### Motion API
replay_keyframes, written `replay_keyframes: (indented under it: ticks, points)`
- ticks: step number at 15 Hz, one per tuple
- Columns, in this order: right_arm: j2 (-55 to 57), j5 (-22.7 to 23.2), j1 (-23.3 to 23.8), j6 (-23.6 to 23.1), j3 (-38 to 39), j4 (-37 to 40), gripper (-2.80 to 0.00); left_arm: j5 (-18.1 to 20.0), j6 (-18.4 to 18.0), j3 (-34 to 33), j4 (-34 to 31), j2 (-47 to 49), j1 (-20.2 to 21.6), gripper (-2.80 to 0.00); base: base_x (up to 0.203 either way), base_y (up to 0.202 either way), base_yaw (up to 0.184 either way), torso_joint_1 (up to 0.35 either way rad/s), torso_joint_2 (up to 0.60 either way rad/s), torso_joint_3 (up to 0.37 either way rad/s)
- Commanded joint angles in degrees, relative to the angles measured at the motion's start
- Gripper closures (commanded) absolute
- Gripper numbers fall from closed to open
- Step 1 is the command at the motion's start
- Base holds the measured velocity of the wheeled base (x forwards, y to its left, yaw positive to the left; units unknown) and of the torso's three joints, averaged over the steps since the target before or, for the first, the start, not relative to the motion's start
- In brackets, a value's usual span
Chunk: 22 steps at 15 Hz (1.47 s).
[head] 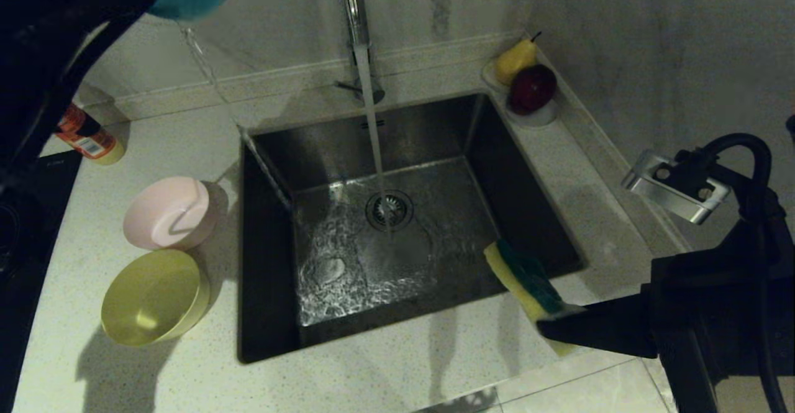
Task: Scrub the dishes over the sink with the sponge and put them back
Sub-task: Wash the bowl, then wipe the bowl
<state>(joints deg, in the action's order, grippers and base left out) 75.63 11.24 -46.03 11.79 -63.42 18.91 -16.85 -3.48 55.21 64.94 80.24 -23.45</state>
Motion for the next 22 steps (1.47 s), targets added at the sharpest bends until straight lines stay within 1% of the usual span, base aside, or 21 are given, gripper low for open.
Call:
replay_keyframes:
  ticks: [1,2,3,4,5,6,7,9,10,11,12,13,14,17,19,22]
  points:
    - [-0.31,0.19,-0.29,-0.1,-0.22,0.08,0.0,-2.18,3.49,-1.66,-10.59,0.01,0.07,0.0,0.0,0.0,0.0,0.0,0.0,0.0]
    - [-0.32,0.69,-0.46,-0.02,-0.14,0.13,0.0,-2.32,7.03,-2.64,-16.21,-0.06,0.12,0.0,0.0,0.0,0.0,0.0,0.0,0.0]
    - [-0.31,1.56,-0.46,-0.01,-0.35,0.16,0.0,-2.1,9.37,-3.58,-23.53,-0.07,0.1,0.0,0.0,0.0,0.0,0.0,0.0,0.0]
    - [-0.17,2.62,-0.55,0.09,-1.04,0.17,0.0,-1.43,10.99,-4.16,-31.02,0.01,0.09,0.0,0.0,0.0,0.0,0.0,0.0,0.0]
    - [0.12,3.28,-0.8,0.5,-1.52,0.2,0.0,-0.84,12.5,-4.51,-36.86,0.14,0.08,0.0,0.0,0.0,0.0,0.0,0.0,0.0]
    - [0.36,3.82,-1.85,0.97,-3.18,0.49,0.0,-0.54,14.59,-4.7,-40.72,0.15,0.08,0.0,0.0,0.0,0.0,0.0,0.0,0.0]
    - [1.17,4.13,-2.96,1.33,-4.9,0.95,0.0,-0.42,16.54,-5.33,-42.92,0.16,-0.05,0.0,0.0,0.0,0.0,0.0,0.0,0.0]
    - [2.55,4.27,-3.49,1.79,-6.99,1.87,0.0,-0.29,17.83,-6.04,-46.06,0.07,-0.41,0.0,0.0,0.0,0.0,0.0,0.0,0.0]
    - [3.33,4.34,-3.63,2.66,-9.22,2.82,0.0,-0.23,19.67,-6.1,-49.72,-0.09,-1.54,0.0,0.0,0.0,0.0,0.0,0.0,0.0]
    - [4.45,4.61,-3.68,4.24,-11.85,3.75,0.0,-0.21,22.44,-5.48,-53.23,-0.15,-2.96,0.0,0.0,0.0,0.0,0.0,0.0,0.0]
    - [5.69,5.32,-3.7,5.69,-14.23,4.56,0.0,-0.21,24.23,-4.55,-55.55,-0.1,-3.94,0.0,0.0,0.0,0.0,0.0,0.0,0.0]
    - [7.16,6.36,-3.71,7.05,-16.87,5.68,0.0,-0.14,25.27,-3.98,-57.06,0.0,-4.67,0.0,0.0,0.0,0.0,0.0,0.0,0.0]
    - [8.76,7.43,-3.71,8.45,-19.74,7.25,0.0,0.7,26.28,-3.63,-57.6,-0.08,-5.19,0.0,0.0,0.0,0.0,0.0,0.0,0.0]
    - [14.08,10.51,-3.71,12.43,-29.8,14.28,0.0,7.79,29.64,-3.58,-58.29,-1.15,-5.46,0.0,0.0,0.0,0.0,0.0,0.0,0.0]
    - [17.98,12.1,-3.73,15.56,-36.67,19.18,0.0,8.85,30.02,-3.53,-59.21,-1.39,-5.72,0.0,0.0,0.0,0.0,0.0,0.0,0.0]
    - [24.15,13.39,-4.05,22.31,-45.55,23.69,0.0,8.51,29.74,-2.91,-59.31,-0.15,-6.85,0.0,0.0,0.0,0.0,0.0,0.0,0.0]
